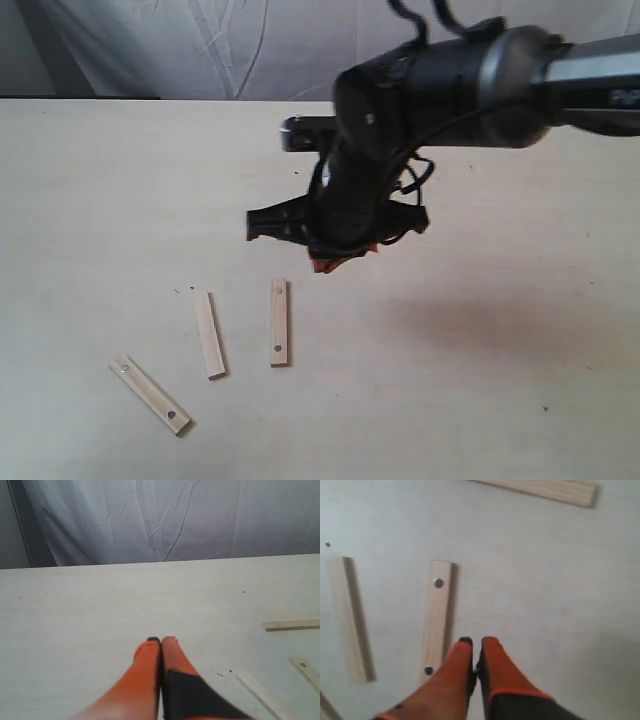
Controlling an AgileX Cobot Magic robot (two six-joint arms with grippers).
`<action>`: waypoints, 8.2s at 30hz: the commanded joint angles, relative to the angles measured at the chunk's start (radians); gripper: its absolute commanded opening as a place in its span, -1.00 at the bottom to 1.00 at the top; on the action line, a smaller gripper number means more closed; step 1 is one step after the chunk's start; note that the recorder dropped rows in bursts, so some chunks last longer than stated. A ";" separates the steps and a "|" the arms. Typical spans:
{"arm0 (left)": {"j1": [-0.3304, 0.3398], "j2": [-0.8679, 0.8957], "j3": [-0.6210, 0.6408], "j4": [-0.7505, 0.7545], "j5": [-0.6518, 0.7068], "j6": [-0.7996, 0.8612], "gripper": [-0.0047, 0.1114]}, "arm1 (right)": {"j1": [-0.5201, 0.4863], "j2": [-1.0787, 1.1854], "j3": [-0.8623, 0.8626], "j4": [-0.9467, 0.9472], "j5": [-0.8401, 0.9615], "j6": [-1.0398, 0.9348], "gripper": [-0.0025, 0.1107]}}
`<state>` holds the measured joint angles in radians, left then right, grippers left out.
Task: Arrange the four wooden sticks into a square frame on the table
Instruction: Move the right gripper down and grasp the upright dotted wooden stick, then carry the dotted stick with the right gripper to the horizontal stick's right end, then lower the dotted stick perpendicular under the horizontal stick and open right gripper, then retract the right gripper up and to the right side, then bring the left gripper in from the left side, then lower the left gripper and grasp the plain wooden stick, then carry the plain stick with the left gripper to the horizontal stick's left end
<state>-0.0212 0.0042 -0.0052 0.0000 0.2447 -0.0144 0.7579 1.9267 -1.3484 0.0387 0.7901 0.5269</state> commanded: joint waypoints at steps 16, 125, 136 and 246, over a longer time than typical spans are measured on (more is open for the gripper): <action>-0.006 -0.004 0.005 0.000 -0.010 -0.002 -0.92 | 0.133 0.242 -0.185 -0.092 0.068 0.235 -0.54; -0.006 -0.004 0.005 0.000 -0.010 -0.002 -0.92 | -0.689 -0.524 0.489 0.438 0.022 -0.693 -0.96; -0.006 -0.004 0.005 -0.024 -0.092 -0.004 -0.92 | -0.711 -0.558 0.567 0.587 -0.062 -0.832 -0.96; -0.490 1.827 -0.867 0.158 0.254 -1.048 -0.16 | -0.709 -0.556 0.567 0.603 -0.199 -0.848 -0.96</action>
<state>-0.5049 1.8245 -0.8764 0.1782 0.5082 -1.0714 0.0523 1.3766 -0.7874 0.6400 0.6030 -0.3145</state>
